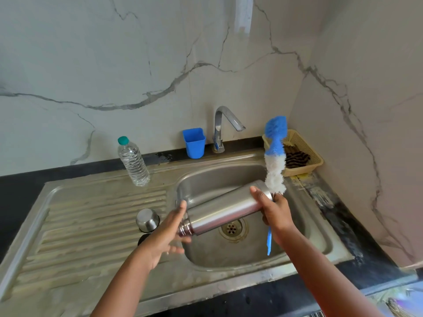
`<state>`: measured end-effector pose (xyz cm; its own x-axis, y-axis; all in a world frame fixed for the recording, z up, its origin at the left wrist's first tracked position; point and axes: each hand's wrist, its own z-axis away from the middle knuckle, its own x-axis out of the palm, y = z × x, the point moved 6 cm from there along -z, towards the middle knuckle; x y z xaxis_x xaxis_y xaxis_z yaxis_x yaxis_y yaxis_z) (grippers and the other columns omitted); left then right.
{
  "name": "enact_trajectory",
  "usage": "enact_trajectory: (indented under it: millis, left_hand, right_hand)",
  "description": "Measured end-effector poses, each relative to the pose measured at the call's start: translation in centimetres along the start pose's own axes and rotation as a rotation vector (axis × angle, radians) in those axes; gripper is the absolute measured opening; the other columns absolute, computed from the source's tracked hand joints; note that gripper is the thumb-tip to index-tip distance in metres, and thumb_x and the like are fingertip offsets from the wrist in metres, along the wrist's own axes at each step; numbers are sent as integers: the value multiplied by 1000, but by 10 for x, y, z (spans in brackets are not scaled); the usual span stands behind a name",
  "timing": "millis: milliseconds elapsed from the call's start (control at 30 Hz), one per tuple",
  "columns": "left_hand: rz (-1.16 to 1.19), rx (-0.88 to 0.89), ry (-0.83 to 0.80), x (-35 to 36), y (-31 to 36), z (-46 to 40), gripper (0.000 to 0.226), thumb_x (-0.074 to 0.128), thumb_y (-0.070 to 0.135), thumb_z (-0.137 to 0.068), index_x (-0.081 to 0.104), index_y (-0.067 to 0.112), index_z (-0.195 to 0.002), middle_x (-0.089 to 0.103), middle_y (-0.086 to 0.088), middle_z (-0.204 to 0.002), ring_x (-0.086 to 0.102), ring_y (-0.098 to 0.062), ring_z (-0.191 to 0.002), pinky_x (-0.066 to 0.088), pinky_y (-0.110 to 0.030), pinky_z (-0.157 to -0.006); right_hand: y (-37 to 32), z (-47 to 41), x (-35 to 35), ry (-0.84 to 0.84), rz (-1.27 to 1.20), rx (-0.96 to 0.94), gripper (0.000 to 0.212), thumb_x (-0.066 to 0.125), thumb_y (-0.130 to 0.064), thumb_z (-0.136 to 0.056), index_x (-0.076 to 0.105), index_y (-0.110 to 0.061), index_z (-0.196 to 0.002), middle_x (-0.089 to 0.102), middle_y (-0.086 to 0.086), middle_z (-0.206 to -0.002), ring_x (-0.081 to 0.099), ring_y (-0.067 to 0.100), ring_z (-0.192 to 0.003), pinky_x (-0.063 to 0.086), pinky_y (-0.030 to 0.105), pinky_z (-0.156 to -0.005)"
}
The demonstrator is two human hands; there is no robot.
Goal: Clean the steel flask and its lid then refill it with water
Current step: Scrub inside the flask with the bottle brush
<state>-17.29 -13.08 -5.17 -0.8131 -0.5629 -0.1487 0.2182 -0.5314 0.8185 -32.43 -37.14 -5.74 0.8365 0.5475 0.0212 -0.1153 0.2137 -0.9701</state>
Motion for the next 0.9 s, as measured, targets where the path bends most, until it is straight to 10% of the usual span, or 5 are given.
enact_trajectory:
  millis: [100,300,567,733,900]
  left_hand:
    - [-424,409,202,-19,21,-3,100,61,94,-50,35,53,-137,41,19,-141,41,-6,-131,37,-34,-107]
    - [-1316,744,469,11,30,-7,116,63,86,-48,44,22,-143,60,1,-130,58,-22,-118,45,-53,-104]
    - [-1145,931,679,15,32,-8,80,89,52,-39,70,15,-107,74,4,-85,71,-17,-75,35,-33,-101]
    - [-847,613,633,4,25,-11,70,76,64,-46,70,27,-105,70,9,-73,65,-20,-70,53,-33,-75]
    - [-407,378,544,-13,18,-17,51,87,54,-53,67,32,-96,69,16,-71,65,0,-69,53,-26,-61]
  right_hand:
    - [0,-3,-6,97,53,46,68,85,-66,-54,60,-23,-100,46,-19,-65,41,1,-58,31,21,-53]
    - [2,-3,-8,84,86,200,65,81,-65,-61,59,-18,-100,36,-4,-62,32,12,-51,26,25,-42]
    - [0,0,3,-3,140,183,61,68,-80,-63,55,-27,-89,36,-5,-63,33,11,-52,28,25,-44]
    - [-13,10,-16,270,611,-87,82,11,-76,-88,54,-23,-133,49,7,-125,55,29,-105,43,41,-84]
    - [2,50,-17,209,904,-489,61,23,-70,-92,56,-26,-118,53,-14,-87,56,16,-87,40,30,-62]
